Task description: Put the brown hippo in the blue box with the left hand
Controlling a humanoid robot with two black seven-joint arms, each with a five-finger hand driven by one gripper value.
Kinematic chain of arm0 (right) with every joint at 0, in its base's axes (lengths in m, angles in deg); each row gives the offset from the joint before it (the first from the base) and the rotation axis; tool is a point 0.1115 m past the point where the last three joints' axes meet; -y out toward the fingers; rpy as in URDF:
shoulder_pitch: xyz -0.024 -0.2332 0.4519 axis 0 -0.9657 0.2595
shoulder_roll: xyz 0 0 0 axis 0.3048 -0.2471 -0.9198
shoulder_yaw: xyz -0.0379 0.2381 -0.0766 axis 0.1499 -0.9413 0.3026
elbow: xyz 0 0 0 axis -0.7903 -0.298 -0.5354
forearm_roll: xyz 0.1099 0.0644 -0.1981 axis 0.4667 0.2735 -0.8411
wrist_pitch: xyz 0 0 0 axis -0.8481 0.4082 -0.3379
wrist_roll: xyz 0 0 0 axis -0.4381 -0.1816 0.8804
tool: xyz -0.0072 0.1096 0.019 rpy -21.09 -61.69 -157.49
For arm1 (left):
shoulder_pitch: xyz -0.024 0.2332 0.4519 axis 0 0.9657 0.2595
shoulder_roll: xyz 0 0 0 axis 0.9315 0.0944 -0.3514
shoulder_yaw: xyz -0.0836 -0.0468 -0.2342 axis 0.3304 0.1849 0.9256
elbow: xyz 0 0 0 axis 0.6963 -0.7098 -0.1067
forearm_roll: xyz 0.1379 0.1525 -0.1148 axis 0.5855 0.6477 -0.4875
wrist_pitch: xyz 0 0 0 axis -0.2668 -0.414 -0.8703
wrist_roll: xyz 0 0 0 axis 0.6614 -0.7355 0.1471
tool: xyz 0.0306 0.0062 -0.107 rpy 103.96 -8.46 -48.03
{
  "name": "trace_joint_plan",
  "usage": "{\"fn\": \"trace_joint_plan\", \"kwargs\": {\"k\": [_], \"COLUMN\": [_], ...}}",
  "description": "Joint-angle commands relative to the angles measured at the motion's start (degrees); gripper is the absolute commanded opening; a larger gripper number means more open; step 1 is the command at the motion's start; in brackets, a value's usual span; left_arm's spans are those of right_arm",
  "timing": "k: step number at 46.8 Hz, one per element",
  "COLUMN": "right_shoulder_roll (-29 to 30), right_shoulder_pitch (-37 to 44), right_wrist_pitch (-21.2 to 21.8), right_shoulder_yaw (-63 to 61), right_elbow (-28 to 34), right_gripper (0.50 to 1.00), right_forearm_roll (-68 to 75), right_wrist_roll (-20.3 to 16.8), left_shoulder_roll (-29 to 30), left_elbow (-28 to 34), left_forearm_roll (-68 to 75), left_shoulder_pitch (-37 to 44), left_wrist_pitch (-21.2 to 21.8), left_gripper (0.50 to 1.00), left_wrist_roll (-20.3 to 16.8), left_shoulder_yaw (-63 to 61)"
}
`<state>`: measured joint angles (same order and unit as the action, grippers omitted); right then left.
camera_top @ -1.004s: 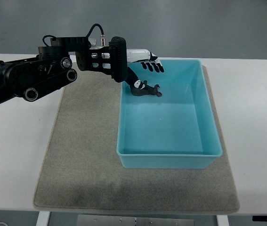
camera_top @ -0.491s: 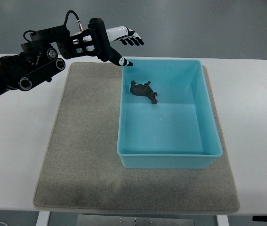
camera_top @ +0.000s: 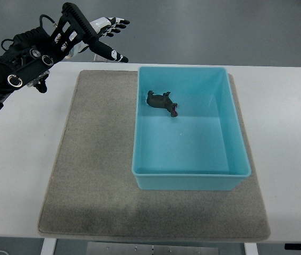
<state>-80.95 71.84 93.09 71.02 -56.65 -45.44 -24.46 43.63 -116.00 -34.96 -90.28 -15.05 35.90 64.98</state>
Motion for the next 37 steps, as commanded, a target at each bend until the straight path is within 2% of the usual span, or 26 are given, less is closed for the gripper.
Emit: {"fn": "trace_joint_plan", "kwargs": {"k": [1, 7, 16, 24, 30, 37], "right_shoulder_roll": [0.0, 0.0, 0.0, 0.0, 0.0, 0.0], "right_shoulder_pitch": [0.0, 0.0, 0.1, 0.0, 0.1, 0.0], "right_wrist_pitch": [0.0, 0.0, 0.0, 0.0, 0.0, 0.0], "right_shoulder_yaw": [0.0, 0.0, 0.0, 0.0, 0.0, 0.0], "right_elbow": [0.0, 0.0, 0.0, 0.0, 0.0, 0.0], "right_gripper": [0.936, 0.936, 0.936, 0.936, 0.936, 0.936], "right_forearm_roll": [0.0, 0.0, 0.0, 0.0, 0.0, 0.0], "right_wrist_roll": [0.0, 0.0, 0.0, 0.0, 0.0, 0.0], "left_shoulder_roll": [-0.2, -0.2, -0.4, -0.7, -0.8, -2.2], "left_elbow": [1.2, 1.5, 2.5, 4.3, 4.4, 4.4], "left_forearm_roll": [-6.9, -20.8, -43.3, -54.1, -62.3, -67.5], "left_shoulder_pitch": [0.1, 0.2, 1.1, 1.4, 1.8, 2.1], "left_wrist_pitch": [1.8, 4.1, 4.3, 4.5, 6.2, 5.7], "left_gripper": [0.956, 0.956, 0.956, 0.958, 0.958, 0.958], "left_wrist_roll": [-0.2, -0.2, -0.2, 0.0, 1.0, 1.0], "left_shoulder_yaw": [0.0, 0.0, 0.0, 0.0, 0.0, 0.1]}}
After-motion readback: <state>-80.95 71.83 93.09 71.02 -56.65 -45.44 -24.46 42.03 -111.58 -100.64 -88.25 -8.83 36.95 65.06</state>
